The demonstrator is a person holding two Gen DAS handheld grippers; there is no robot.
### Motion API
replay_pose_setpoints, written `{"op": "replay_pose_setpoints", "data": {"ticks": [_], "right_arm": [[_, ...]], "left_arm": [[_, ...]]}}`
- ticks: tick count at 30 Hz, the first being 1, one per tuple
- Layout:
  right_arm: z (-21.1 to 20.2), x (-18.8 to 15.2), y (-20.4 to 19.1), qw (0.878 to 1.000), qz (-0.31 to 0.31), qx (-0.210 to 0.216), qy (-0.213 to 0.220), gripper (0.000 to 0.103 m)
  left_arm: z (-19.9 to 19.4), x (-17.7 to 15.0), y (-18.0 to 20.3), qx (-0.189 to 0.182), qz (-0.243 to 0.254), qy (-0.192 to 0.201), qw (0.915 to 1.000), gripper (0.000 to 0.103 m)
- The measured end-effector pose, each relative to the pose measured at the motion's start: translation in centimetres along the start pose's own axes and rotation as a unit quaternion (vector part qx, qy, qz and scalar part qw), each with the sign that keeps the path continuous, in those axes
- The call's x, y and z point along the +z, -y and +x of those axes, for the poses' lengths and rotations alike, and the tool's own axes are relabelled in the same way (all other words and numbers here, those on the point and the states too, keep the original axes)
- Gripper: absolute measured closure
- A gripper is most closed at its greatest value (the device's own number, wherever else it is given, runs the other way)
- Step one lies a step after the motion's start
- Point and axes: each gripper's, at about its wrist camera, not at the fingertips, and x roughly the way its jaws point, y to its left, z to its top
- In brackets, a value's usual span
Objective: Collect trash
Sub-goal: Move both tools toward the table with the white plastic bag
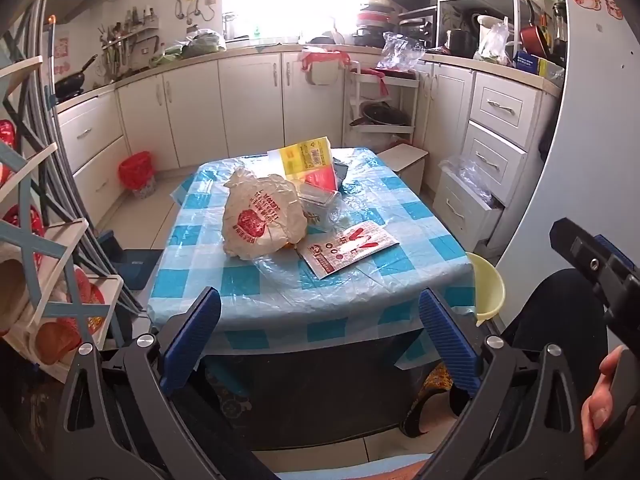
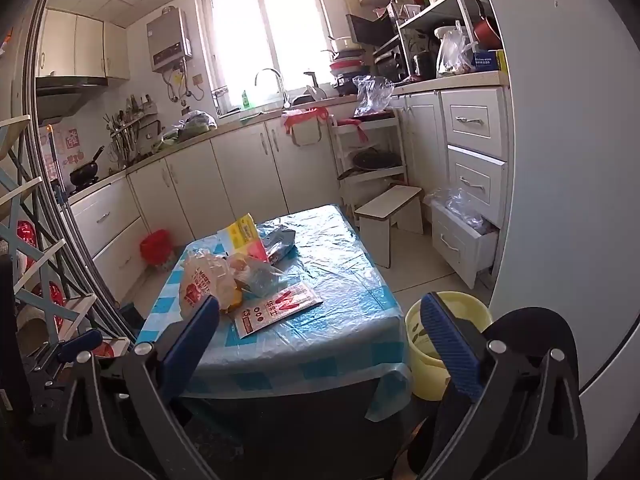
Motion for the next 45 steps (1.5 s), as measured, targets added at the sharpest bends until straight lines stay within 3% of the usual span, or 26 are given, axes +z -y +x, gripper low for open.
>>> {"op": "replay_pose_setpoints", "data": {"ticks": [4, 10, 12, 45], "right_arm": [[-0.4, 0.1, -0.1, 1.000, -0.009, 0.003, 0.005, 0.007], [0.4, -0.3, -0.1, 1.000, -0.010, -0.002, -0.009, 0.007], [0.5, -0.8, -0.1, 1.000, -0.010, -0.002, -0.008, 0.007], [1.1, -0.9, -0.6, 0.999, -0.021, -0.015, -0.040, 0.007]], "left_arm": [[0.2, -0.2, 0.3, -0.017, 0.004, -0.015, 0.9997, 0.008], [0.3, 0.6, -0.5, 0.005, -0.006, -0.026, 0.9996, 0.008], [0.4, -0.2, -0.2, 0.018, -0.006, -0.018, 0.9997, 0.008], [0.1, -0.2, -0.7, 0.022, -0.014, -0.016, 0.9995, 0.008]]}}
